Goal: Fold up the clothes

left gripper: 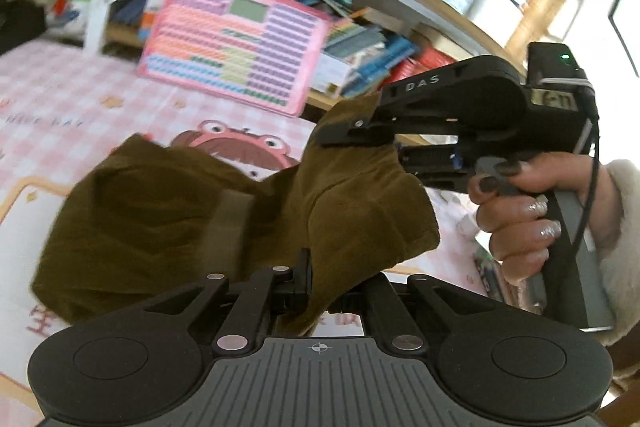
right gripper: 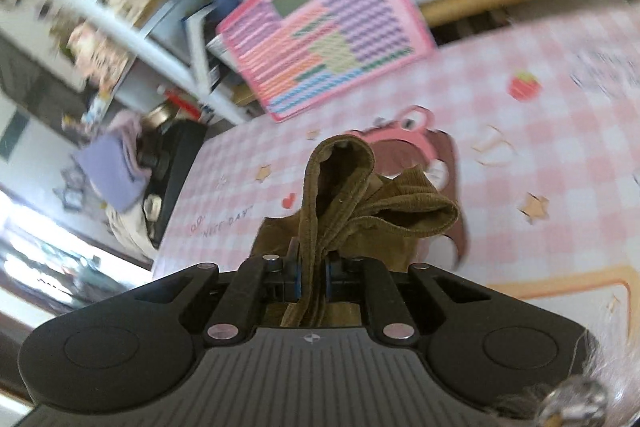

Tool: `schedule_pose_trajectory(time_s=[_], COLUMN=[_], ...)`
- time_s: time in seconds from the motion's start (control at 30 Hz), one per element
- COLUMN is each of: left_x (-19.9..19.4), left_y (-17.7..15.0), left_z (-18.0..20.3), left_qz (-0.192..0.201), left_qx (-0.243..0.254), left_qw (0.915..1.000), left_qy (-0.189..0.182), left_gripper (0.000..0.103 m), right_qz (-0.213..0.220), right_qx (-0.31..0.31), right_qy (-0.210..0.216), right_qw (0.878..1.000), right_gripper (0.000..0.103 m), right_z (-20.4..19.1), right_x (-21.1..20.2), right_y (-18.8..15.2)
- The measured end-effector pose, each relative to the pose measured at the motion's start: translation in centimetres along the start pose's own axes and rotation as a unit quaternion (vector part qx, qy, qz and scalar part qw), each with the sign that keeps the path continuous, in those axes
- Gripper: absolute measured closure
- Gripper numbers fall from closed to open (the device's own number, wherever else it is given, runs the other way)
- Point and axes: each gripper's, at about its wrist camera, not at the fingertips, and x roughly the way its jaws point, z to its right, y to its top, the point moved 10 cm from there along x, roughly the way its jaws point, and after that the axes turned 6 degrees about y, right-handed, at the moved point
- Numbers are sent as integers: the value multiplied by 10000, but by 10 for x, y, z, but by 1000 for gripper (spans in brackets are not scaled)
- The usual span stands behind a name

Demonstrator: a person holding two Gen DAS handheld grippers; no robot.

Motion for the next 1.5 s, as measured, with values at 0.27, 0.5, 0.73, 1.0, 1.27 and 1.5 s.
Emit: schedule_pose_trajectory(time_s=[0.27, 0.5, 0.73, 1.0, 1.27, 1.5], left_x=[-12, -27, -8, 63, 69, 71], left_y=[-5, -14, 27, 42, 34, 48], left_z=[-87, -152, -169, -138, -159, -174], left_qz=[-606, -1000, -586, -1055, -1122, -938], left_qx=[-136, -28, -362, 121, 127, -184], left_qw=[9981, 9950, 9959, 9901, 9900, 9905], left_qy=[2, -28, -589, -919, -852, -993], left_gripper=[82, 53, 53, 89, 90, 71], right_qz=[-159, 139, 861, 811, 792, 655], right_qx=[-573, 23, 43, 310, 209, 119], right_qy=[-347, 316, -981, -2173, -2217, -2250], right_qw=[9976, 9994, 9914, 9722, 9717, 9721], right_gripper=[89, 58, 50, 50, 51, 48], right_z=[-69, -96, -60, -10, -17, -13], right_x=[64, 110, 62, 38, 54, 70], right_y=[-13, -21, -26, -90, -103, -111])
